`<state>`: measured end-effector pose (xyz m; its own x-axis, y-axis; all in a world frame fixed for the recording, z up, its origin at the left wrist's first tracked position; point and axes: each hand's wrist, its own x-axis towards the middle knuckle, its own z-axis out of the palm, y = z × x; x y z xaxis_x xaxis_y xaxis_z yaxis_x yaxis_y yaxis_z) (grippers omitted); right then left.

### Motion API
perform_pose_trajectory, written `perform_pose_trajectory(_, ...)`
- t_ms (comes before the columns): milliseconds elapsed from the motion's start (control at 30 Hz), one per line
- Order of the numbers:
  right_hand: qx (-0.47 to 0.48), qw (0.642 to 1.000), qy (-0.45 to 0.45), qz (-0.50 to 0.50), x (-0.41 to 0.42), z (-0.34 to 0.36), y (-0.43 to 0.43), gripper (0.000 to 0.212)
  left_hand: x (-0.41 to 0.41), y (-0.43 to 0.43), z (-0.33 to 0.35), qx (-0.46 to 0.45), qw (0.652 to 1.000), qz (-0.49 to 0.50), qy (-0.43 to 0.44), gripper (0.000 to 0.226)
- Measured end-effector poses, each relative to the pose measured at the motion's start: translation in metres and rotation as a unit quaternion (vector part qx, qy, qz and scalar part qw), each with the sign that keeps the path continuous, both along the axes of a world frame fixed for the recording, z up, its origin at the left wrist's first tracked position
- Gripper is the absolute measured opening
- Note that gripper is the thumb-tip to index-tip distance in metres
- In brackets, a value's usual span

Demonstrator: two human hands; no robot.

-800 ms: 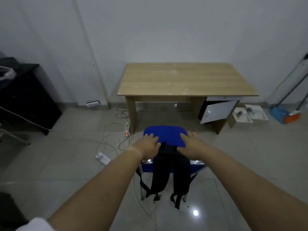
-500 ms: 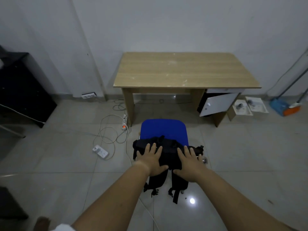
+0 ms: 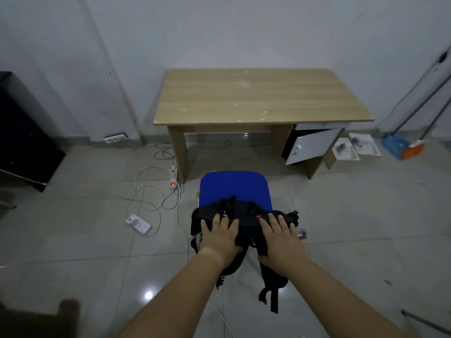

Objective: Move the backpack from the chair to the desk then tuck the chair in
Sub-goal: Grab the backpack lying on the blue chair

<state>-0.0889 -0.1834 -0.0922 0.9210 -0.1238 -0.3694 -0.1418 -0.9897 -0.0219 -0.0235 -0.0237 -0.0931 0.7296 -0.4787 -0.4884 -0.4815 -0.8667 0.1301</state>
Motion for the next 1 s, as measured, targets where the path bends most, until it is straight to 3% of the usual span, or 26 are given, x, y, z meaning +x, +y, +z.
perform_pose_trajectory(333, 0.062, 0.992, 0.096, 0.043, 0.028, 0.011, -0.025, 0.098, 0.015, -0.002, 0.007, 0.032, 0.998, -0.049, 0.028, 0.073)
perform_pose_trajectory(433, 0.063, 0.981, 0.161, 0.092, 0.046, 0.025, -0.038, 0.102, 0.035, -0.007, 0.023, 0.074, 0.991, -0.082, 0.072, 0.076)
perform_pose_trajectory(533, 0.011, 0.966, 0.199, 0.164, 0.072, 0.039, -0.052, 0.087, 0.061, -0.018, 0.046, 0.098, 0.981, -0.086, 0.147, 0.073)
perform_pose_trajectory(633, -0.016, 0.969, 0.115, 0.217, 0.093, 0.042, -0.063, 0.054, 0.09, -0.026, 0.066, 0.087, 0.981, -0.098, 0.14, 0.061)
perform_pose_trajectory(833, 0.065, 0.989, -0.054, 0.118, 0.121, 0.031, -0.08, 0.05, 0.123, -0.032, 0.057, 0.024, 0.998, -0.051, -0.02, 0.041)
perform_pose_trajectory(1000, 0.023, 0.989, -0.129, 0.07, 0.136, 0.015, -0.083, 0.044, 0.14, -0.05, 0.042, -0.005, 0.992, -0.028, -0.125, 0.038)
